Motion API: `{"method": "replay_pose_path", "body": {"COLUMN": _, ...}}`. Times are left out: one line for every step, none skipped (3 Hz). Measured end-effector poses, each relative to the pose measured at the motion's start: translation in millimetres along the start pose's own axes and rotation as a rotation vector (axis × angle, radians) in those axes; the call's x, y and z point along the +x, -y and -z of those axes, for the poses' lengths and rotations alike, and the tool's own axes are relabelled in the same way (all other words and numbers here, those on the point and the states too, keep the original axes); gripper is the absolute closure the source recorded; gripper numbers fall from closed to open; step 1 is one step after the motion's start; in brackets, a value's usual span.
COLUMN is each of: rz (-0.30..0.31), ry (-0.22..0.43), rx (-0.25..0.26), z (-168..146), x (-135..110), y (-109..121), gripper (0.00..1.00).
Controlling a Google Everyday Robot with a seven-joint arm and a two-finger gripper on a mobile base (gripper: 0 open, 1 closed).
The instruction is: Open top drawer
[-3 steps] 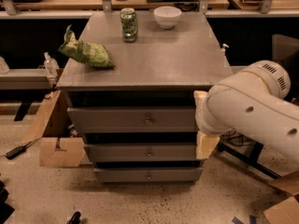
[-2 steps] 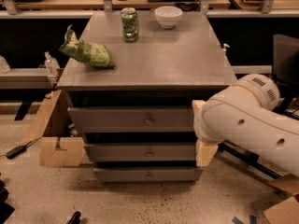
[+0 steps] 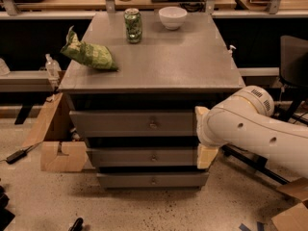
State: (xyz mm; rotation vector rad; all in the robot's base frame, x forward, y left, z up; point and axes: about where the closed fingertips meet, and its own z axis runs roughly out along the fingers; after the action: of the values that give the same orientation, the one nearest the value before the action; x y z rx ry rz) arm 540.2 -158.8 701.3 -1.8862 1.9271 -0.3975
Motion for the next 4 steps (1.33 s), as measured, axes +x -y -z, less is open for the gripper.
{"method": "replay_pose_path", "body": {"rz": 0.040, "ry": -0.017, "rx": 0.006, "z": -17.2, "x": -0.9, "y": 12.1, "gripper": 0.00}}
{"method": "replay_pose_path", "body": {"rz": 0.113, "ry": -0.094, "rx": -0.003, "z": -31.0, "x": 11.1, "y": 36.2, "gripper": 0.00}}
{"method": "replay_pose_path", "body": {"rz": 0.139, "ry": -0.133, "rx": -0.018, "z": -35.0, "x": 21.4, "y": 52.8, "gripper": 0.00}}
{"method": "replay_pose_path", "body": {"rz": 0.137, "ry": -0.170, "rx": -0.062, "z": -44.5, "x": 34.6, "y": 51.7, "gripper": 0.00}}
